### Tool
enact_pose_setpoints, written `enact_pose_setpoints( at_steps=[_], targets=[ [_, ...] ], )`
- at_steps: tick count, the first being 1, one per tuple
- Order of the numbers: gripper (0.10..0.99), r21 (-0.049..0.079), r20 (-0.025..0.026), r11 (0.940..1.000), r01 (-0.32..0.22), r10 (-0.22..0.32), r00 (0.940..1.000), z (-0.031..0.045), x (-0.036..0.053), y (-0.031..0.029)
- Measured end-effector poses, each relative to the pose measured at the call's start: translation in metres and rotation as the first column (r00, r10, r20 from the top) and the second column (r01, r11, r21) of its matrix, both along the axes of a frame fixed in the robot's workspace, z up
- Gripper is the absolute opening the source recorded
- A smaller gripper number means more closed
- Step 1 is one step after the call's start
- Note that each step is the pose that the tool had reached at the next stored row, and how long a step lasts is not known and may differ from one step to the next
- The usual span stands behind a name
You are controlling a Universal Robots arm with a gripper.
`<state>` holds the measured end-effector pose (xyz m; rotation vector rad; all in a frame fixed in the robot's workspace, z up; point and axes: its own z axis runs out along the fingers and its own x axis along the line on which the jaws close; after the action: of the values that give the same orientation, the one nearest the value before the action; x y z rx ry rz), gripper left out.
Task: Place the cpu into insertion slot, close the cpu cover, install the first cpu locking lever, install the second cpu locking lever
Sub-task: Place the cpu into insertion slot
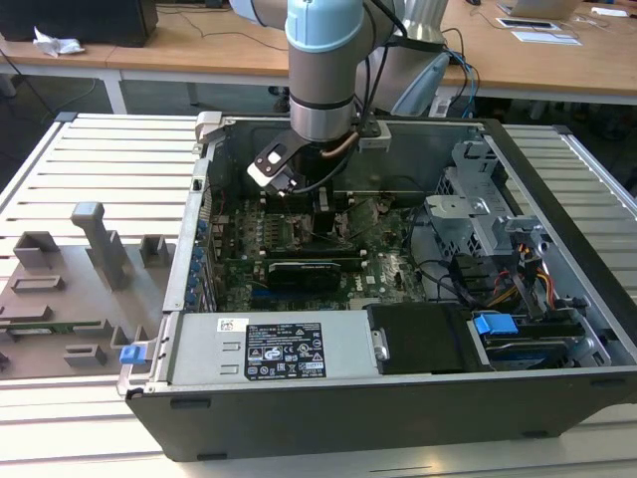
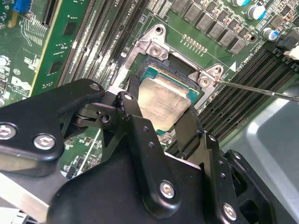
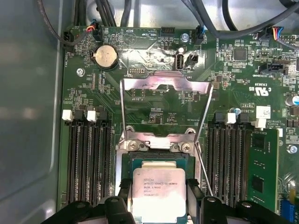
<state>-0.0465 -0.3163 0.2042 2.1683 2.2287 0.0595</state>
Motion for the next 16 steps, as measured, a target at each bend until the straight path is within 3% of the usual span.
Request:
enact_pose_setpoints(
  at_steps=[16],
  targets=[
    [0.545, 0.000, 0.0000, 0.9999, 0.014, -0.014, 0.9999, -0.0044, 0.0009, 0.0009]
  ],
)
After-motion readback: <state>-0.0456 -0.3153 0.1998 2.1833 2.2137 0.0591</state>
